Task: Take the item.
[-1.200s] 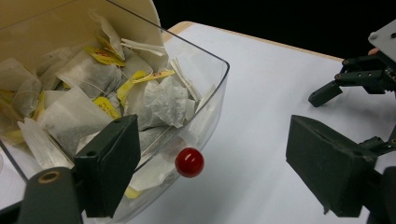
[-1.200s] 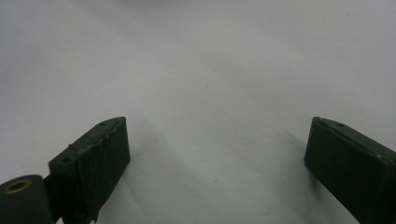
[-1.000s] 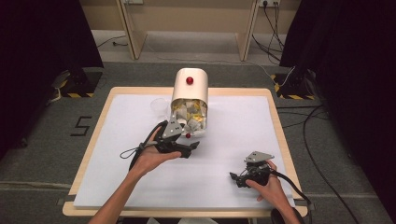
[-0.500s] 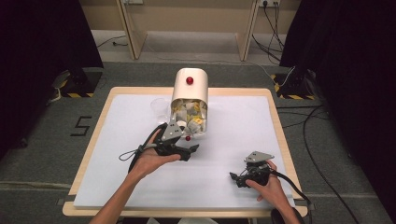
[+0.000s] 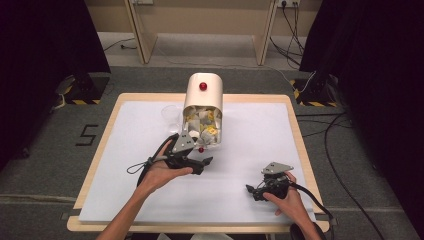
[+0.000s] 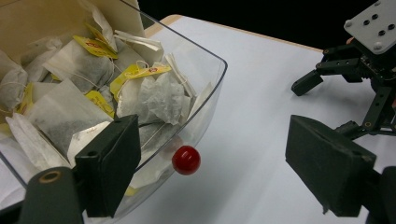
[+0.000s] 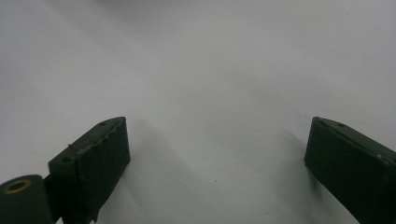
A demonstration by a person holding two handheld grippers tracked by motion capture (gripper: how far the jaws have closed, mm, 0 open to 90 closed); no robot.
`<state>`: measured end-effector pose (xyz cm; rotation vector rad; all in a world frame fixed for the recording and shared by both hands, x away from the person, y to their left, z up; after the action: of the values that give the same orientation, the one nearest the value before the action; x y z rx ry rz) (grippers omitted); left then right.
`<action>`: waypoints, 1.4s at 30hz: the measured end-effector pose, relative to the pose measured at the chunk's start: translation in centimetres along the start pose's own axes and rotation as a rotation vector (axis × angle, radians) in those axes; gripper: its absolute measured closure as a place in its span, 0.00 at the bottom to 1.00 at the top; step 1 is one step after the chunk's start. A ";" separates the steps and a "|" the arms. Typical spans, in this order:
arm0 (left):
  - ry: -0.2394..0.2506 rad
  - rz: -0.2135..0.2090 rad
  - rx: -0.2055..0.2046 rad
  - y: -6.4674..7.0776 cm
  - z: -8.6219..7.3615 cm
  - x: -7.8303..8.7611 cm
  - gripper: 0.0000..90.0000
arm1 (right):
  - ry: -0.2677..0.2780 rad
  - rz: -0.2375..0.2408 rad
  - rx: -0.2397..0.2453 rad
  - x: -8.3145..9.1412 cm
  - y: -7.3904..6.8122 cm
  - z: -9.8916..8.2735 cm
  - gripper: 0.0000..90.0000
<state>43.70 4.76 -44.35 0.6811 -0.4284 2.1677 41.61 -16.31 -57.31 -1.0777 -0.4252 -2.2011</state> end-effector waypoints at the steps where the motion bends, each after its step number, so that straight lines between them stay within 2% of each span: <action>1: 0.000 0.000 0.000 0.0 0.0 0.0 0.20 | 0.000 0.000 0.000 0.0 0.0 0.0 0.08; 10: 0.001 -0.006 0.004 -0.1 0.1 0.1 0.21 | 0.000 0.000 0.000 0.0 0.0 0.0 0.08; 17: 0.036 0.004 0.017 -0.8 1.3 0.7 0.22 | -0.001 0.000 0.001 0.0 0.0 0.0 0.08; 20: 0.045 0.008 0.026 -1.2 1.8 1.0 0.24 | 0.001 0.000 0.001 0.0 0.0 0.0 0.08; 22: 0.048 0.027 0.033 -1.7 2.0 1.0 0.27 | 0.001 0.000 0.001 0.0 0.0 0.0 0.08; 24: 0.057 0.029 0.055 -2.1 2.3 1.0 0.35 | 0.001 0.000 0.001 0.0 0.0 0.0 0.08; 25: 0.057 0.028 0.064 -2.3 2.4 0.9 0.35 | 0.001 0.000 0.001 0.0 0.0 0.0 0.08; 28: 0.035 0.044 0.079 -3.0 2.5 0.5 0.38 | 0.001 0.000 0.001 0.0 0.0 0.0 0.08; 32: 0.007 0.043 0.098 -3.8 2.4 -0.3 0.41 | 0.001 0.000 0.001 0.0 0.0 0.0 0.08; 42: -0.026 0.025 0.110 -4.3 2.4 -1.8 0.50 | 0.001 0.000 0.001 0.0 0.0 0.0 0.08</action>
<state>48.80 5.09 -43.25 0.7692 -0.3344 2.2213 41.63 -16.31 -57.31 -1.0761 -0.4259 -2.2013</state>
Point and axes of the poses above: each handheld gripper's, and its own axes: x roughly backward along the jaws, z roughly out of its top, y roughly to its right, the point moved 10 cm from there along -x, roughly forward along the jaws, and after that the axes turned 8 degrees about -y, right-handed, at the moved point
